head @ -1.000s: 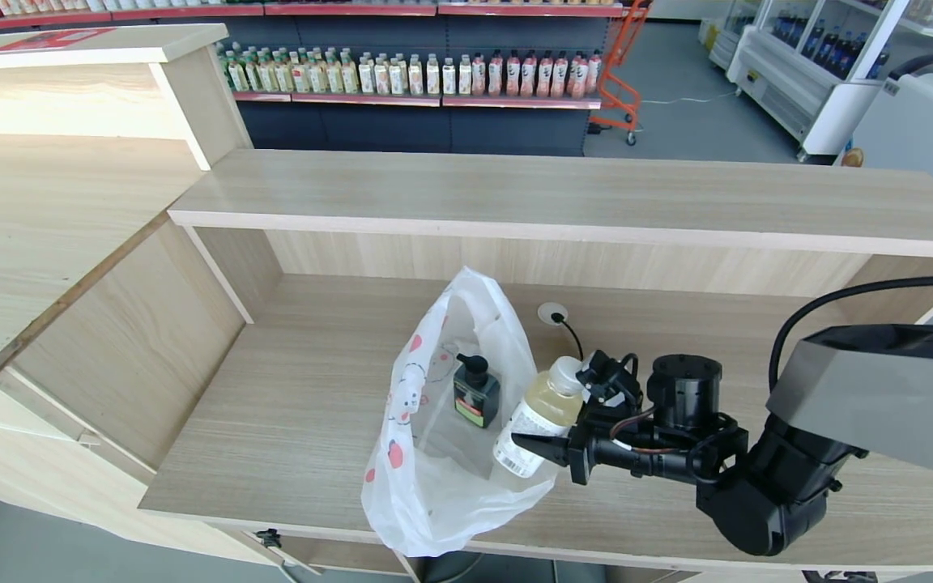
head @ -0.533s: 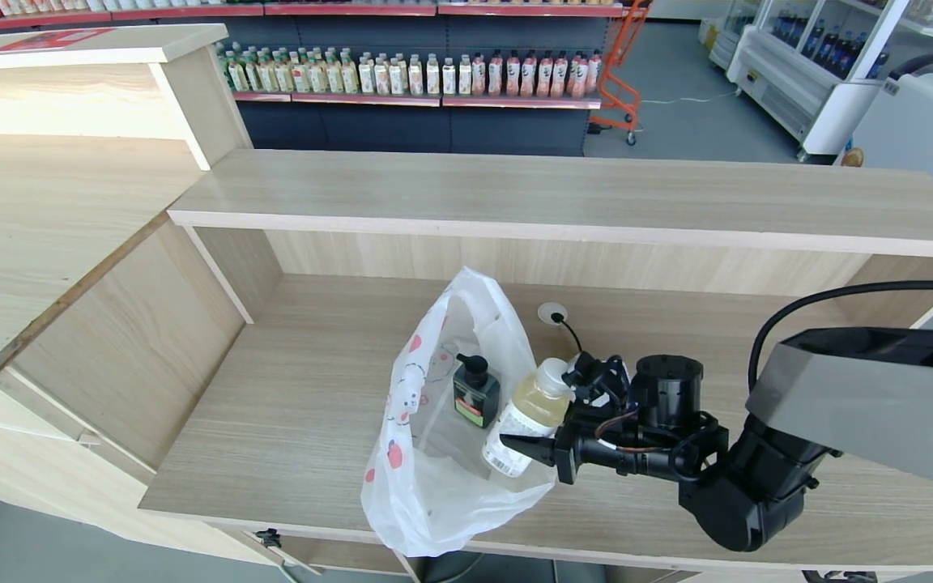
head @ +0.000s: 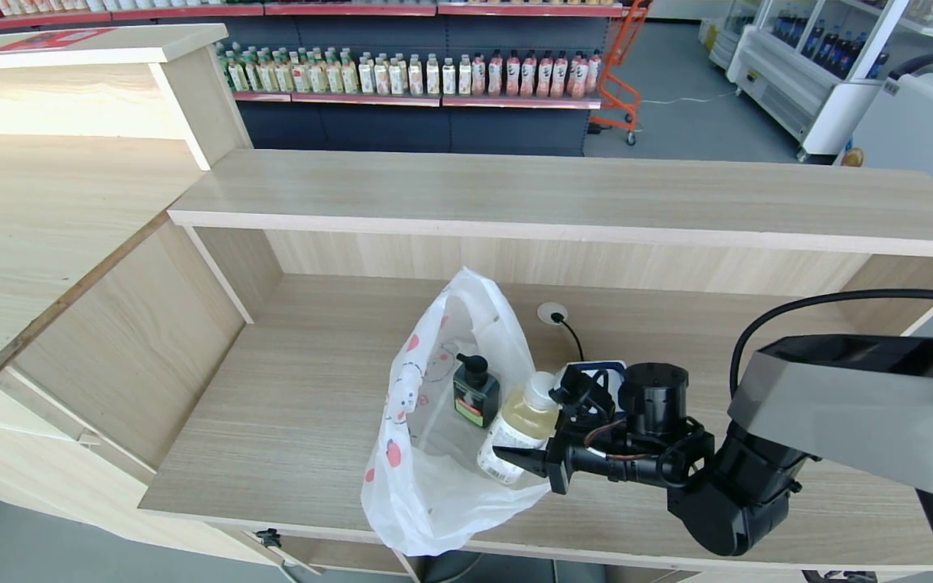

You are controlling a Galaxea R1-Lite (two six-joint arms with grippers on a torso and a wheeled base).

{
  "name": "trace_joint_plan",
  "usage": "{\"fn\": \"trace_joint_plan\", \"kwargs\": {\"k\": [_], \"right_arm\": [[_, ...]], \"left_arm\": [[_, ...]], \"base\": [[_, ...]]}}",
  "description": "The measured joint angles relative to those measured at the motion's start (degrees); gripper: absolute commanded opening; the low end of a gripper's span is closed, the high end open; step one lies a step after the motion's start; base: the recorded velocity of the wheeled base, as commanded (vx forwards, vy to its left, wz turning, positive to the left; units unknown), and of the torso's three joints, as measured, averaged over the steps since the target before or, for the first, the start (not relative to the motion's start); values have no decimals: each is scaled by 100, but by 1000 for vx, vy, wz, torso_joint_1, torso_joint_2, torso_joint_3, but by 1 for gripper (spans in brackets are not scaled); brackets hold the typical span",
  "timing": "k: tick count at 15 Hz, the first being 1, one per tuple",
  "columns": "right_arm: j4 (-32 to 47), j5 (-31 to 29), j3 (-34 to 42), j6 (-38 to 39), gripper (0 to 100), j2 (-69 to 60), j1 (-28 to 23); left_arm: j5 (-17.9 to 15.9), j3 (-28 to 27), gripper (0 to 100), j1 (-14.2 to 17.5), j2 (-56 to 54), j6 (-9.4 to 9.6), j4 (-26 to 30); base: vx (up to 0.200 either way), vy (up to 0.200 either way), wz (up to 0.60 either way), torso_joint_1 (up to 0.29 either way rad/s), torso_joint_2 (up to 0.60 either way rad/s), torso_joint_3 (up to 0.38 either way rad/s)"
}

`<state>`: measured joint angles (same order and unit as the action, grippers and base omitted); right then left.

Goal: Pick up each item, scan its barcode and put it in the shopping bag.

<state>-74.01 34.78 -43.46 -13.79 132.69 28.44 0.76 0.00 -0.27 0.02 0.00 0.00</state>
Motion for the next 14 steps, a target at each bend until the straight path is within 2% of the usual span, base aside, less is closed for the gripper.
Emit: {"fn": "trace_joint_plan", "kwargs": {"k": [1, 2, 7, 14], "right_arm": [[2, 0, -28, -11, 0, 22, 6], [0, 6, -52, -11, 100, 41, 13], [288, 0, -30, 260, 100, -48, 50], [325, -7, 124, 1783, 100, -571, 37]], "left_arm": [[0, 0, 100, 0, 0, 0, 0], [2, 0, 100, 0, 0, 0, 0], [0, 0, 100, 0, 0, 0, 0], [2, 0, 100, 0, 0, 0, 0]], "base": [[0, 0, 0, 0, 0, 0], [0, 0, 0, 0, 0, 0], [0, 0, 0, 0, 0, 0], [0, 0, 0, 0, 0, 0]]}}
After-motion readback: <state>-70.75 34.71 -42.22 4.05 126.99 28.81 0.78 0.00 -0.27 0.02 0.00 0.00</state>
